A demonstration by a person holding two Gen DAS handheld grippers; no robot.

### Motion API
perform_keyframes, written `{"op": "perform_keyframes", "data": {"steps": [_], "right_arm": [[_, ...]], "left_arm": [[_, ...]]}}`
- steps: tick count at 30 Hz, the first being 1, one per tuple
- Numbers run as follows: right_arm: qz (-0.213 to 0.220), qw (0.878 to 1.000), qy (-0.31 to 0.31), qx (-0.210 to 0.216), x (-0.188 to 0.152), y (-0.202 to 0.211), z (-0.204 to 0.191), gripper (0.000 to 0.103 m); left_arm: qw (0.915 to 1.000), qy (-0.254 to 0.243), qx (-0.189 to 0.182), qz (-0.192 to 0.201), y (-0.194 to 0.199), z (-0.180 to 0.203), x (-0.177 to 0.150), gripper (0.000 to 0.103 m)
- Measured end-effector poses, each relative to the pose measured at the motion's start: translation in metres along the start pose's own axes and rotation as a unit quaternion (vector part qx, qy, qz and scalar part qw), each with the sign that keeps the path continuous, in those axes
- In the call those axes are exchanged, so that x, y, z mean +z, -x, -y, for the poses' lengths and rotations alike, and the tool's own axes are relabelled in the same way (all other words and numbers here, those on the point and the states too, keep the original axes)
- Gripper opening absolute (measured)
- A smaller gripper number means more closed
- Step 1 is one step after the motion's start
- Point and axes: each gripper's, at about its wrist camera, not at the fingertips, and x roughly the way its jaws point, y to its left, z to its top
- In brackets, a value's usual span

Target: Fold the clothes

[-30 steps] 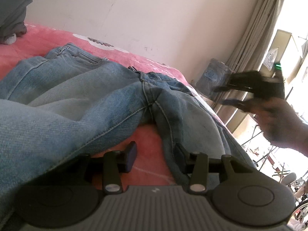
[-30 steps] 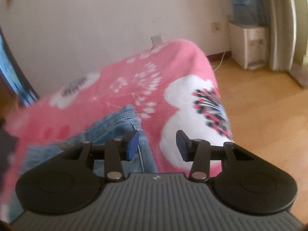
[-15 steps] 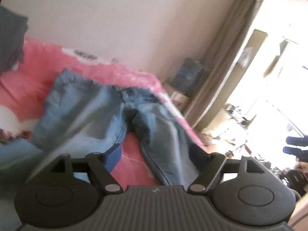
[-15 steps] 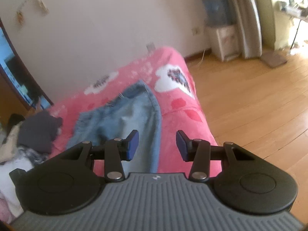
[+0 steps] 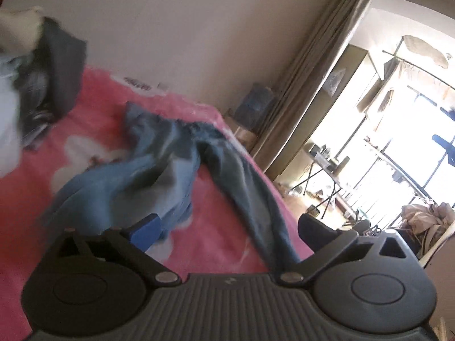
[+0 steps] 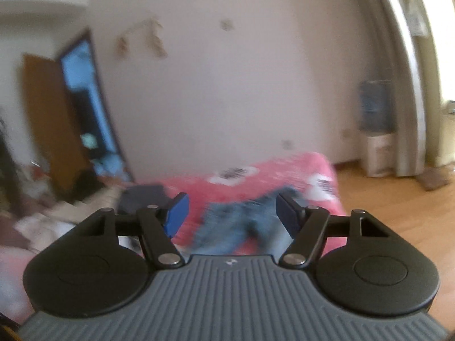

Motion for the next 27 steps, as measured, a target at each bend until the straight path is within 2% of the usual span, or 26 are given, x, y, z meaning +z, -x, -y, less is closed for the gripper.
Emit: {"op": "perform_keyframes", "data": {"steps": [4,7,10,14,16,18,19,22,27], "right_arm": [[-0.025,0.995,-0.069,0.065,-0.014,-0.019,-0.003,0.067],[-0.066,0.99,-0.093,0.088,-0.029,-0.037,0.0,0.067],[-0.112,0.987,-0.086,0.07,-0.047,-0.06,0.008,0.067],[-0.206,0.976,-0.071,-0.03,-0.089,-0.088,0.03,0.056],[-0.237,0.967,-0.075,-0.059,-0.11,-0.09,0.043,0.056],[-0.245,0.963,-0.093,-0.062,-0.125,-0.085,0.051,0.055],[-0.245,0.963,-0.096,-0.064,-0.129,-0.082,0.053,0.055],[-0.242,0.963,-0.098,-0.069,-0.136,-0.069,0.056,0.056],[-0.246,0.961,-0.115,-0.054,-0.147,-0.06,0.064,0.056]], "left_arm": [[0.9999,0.001,0.003,-0.013,0.027,0.004,-0.019,0.103],[0.9997,-0.008,0.006,-0.024,0.044,0.011,-0.033,0.103],[0.9957,-0.072,0.021,-0.054,0.03,0.039,-0.043,0.103],[0.9839,-0.141,0.016,-0.109,-0.004,0.071,-0.064,0.101],[0.9746,-0.173,0.009,-0.142,-0.02,0.082,-0.077,0.089],[0.9613,-0.203,0.023,-0.185,-0.034,0.087,-0.09,0.079],[0.9575,-0.206,0.029,-0.199,-0.038,0.086,-0.095,0.074],[0.9462,-0.211,0.046,-0.241,-0.047,0.082,-0.108,0.071],[0.953,-0.139,0.046,-0.265,-0.045,0.063,-0.112,0.07]]}}
